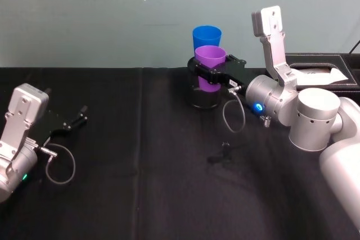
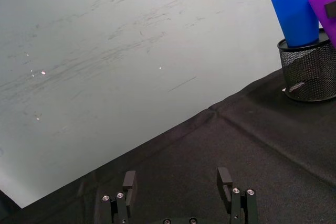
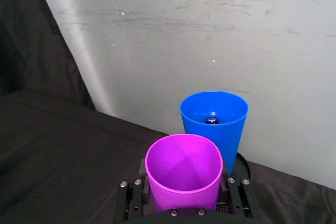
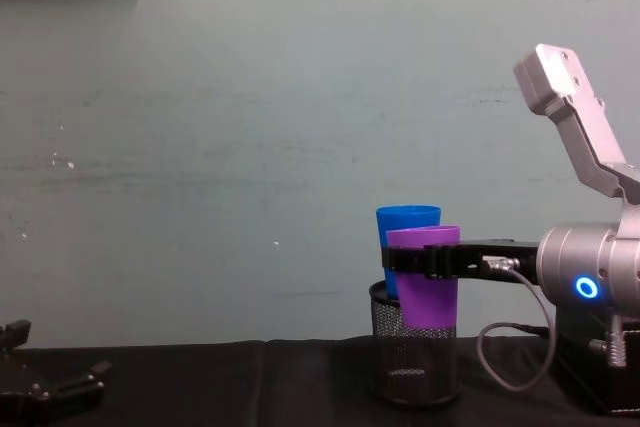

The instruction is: Pick up one cup with a gripper and tap it against the other cup.

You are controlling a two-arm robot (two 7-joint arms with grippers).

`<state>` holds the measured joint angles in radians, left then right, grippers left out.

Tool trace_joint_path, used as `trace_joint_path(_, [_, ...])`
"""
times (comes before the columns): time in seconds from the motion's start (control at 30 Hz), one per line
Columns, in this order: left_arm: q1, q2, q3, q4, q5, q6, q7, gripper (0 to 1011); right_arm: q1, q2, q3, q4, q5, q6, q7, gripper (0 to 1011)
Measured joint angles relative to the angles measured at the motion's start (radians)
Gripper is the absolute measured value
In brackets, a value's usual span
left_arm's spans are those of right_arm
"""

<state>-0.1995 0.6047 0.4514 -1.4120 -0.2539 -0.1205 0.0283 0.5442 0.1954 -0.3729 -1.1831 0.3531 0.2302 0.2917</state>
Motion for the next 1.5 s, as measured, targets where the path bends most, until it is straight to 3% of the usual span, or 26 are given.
trace_joint_path(0.13, [0.000, 0.000, 0.000, 0.000, 0.000, 0.000, 0.000, 1000, -0.009, 0.002, 0.003, -0.012, 0.000, 0.000, 0.000, 719])
trace_joint_path(0.37, [0.000, 0.000, 0.000, 0.000, 0.000, 0.000, 0.000, 1000, -0.128, 0.030, 0.022, -0.121, 0.033, 0.004, 0.008, 719])
trace_joint_path(0.53, [0.000, 0.000, 0.000, 0.000, 0.000, 0.000, 0.000, 1000, -0.223, 0.053, 0.023, -0.195, 0.038, -0.040, 0.008, 720])
trace_joint_path(0.7, [0.000, 0.000, 0.000, 0.000, 0.000, 0.000, 0.000, 1000, -0.289, 0.070, 0.007, -0.228, 0.009, -0.109, 0.008, 719])
trace_joint_path(1.07, [0.000, 0.000, 0.000, 0.000, 0.000, 0.000, 0.000, 1000, -0.329, 0.051, -0.008, -0.171, -0.062, -0.232, 0.007, 719])
trace_joint_path(1.4, [0.000, 0.000, 0.000, 0.000, 0.000, 0.000, 0.000, 1000, -0.330, 0.033, -0.003, -0.132, -0.094, -0.249, 0.017, 720])
trace_joint_path(1.43, [0.000, 0.000, 0.000, 0.000, 0.000, 0.000, 0.000, 1000, -0.338, 0.022, 0.023, -0.139, -0.086, -0.246, 0.025, 960])
trace_joint_path(1.5, [0.000, 0.000, 0.000, 0.000, 0.000, 0.000, 0.000, 1000, -0.340, 0.022, 0.030, -0.145, -0.079, -0.246, 0.026, 985])
